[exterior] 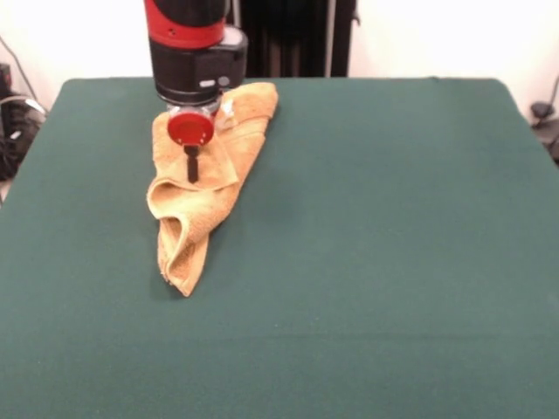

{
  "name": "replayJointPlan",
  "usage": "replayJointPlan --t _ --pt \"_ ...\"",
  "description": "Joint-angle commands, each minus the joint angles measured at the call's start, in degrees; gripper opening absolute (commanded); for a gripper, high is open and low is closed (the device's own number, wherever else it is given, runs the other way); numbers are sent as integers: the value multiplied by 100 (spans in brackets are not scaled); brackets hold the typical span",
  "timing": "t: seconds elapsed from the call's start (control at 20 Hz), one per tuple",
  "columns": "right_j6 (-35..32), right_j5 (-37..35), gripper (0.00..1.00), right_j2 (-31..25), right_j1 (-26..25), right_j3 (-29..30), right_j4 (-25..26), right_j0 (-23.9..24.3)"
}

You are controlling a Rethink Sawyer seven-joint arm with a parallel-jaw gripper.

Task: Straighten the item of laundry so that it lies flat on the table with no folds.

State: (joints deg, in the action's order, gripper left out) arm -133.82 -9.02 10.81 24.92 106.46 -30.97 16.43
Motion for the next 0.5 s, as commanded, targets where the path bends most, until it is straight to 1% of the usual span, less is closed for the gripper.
replayJointPlan --t 0.05,0.3,0.45,0.5 --pt "-1996 -260 100 -521 -168 -123 -932 -699" --pt "-2006 -477 100 -309 -168 -159 -1176 -974" --pt "-1965 -538 100 -241 -221 -160 -1243 -1051" --pt "-1950 -626 100 -118 -275 -213 -1228 -1133"
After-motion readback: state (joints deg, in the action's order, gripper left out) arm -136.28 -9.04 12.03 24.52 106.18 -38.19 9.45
